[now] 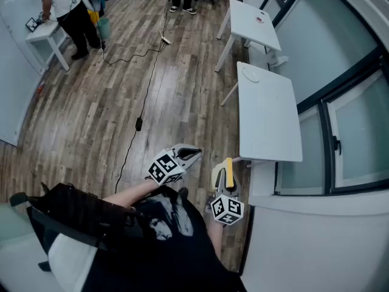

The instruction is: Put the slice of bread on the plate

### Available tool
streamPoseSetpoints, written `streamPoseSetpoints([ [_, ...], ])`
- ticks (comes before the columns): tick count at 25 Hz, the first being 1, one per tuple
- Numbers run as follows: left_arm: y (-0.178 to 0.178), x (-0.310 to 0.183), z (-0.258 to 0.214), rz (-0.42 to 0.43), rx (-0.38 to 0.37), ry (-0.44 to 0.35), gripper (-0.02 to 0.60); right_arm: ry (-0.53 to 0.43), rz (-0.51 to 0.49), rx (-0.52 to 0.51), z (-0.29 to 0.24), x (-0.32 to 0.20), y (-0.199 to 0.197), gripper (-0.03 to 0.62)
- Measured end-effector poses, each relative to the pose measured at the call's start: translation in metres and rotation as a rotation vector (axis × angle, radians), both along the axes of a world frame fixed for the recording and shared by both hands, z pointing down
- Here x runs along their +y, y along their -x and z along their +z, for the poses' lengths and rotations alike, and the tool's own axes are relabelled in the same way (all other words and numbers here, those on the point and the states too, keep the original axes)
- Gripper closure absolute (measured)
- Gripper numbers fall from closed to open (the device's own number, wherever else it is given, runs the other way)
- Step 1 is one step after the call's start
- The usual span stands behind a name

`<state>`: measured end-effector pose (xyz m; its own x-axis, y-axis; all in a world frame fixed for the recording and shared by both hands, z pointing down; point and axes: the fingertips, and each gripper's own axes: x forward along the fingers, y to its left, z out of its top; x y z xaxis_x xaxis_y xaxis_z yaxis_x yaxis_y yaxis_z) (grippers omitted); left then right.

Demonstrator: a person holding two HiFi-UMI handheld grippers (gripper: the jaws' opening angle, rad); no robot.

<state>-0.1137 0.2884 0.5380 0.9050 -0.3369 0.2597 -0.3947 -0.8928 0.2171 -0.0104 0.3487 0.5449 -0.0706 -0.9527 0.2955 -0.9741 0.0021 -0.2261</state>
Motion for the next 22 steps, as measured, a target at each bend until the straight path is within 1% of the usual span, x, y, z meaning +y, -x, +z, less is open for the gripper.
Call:
streamPoseSetpoints([
  [7,0.015,-0.001,0.004,0.021,0.016,0.023,0.575,0.006,-0.014,0.011,0.001,-0.006,0.02,0.496],
  [13,0.036,-0.006,0.009,0.03,0.028,0.033,0.575,0.015,0.005,0.018,0.004,-0.008,0.04,0.496],
  [17,0.045,-0.006,0.019,0.045,0.04,0.074,0.575,0.045,0.036,-0.029,0.012,-0.003,0.052,0.496],
  [22,0.039,0.004,0.035,0.095,0.033,0.124,0.575,0.058,0.043,-0.071,0.019,0.004,0.055,0.496],
])
